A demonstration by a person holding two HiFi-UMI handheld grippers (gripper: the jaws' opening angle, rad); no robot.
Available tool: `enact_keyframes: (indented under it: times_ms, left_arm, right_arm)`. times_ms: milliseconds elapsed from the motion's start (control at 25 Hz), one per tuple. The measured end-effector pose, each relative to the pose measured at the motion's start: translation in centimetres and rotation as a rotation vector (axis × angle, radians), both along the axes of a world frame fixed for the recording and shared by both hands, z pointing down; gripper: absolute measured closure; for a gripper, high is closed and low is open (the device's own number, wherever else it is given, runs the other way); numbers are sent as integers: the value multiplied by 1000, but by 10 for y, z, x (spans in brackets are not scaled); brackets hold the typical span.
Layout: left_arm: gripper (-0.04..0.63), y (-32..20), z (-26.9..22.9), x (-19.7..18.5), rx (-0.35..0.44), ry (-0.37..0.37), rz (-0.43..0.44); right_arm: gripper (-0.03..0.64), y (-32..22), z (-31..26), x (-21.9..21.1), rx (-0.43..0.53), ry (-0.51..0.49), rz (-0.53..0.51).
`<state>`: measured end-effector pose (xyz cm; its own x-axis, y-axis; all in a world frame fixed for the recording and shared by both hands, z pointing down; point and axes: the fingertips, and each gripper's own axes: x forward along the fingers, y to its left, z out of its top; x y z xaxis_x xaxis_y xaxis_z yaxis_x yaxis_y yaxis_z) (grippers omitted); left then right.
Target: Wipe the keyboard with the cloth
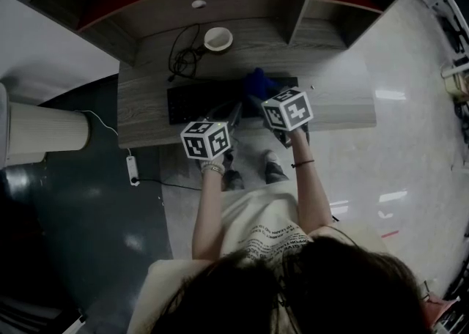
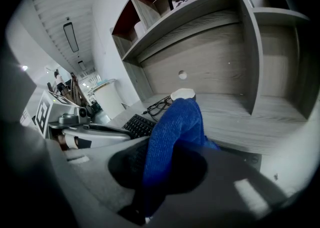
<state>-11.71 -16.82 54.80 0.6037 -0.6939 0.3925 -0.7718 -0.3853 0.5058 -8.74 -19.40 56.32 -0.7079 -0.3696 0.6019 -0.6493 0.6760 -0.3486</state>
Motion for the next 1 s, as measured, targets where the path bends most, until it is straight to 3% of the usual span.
enact_keyframes:
  times_ms: [1000]
  left_arm:
    - [592,7,2,-64,-2,-22,25]
  right_arm:
    - [557,3,5,-52,-10,-23,69]
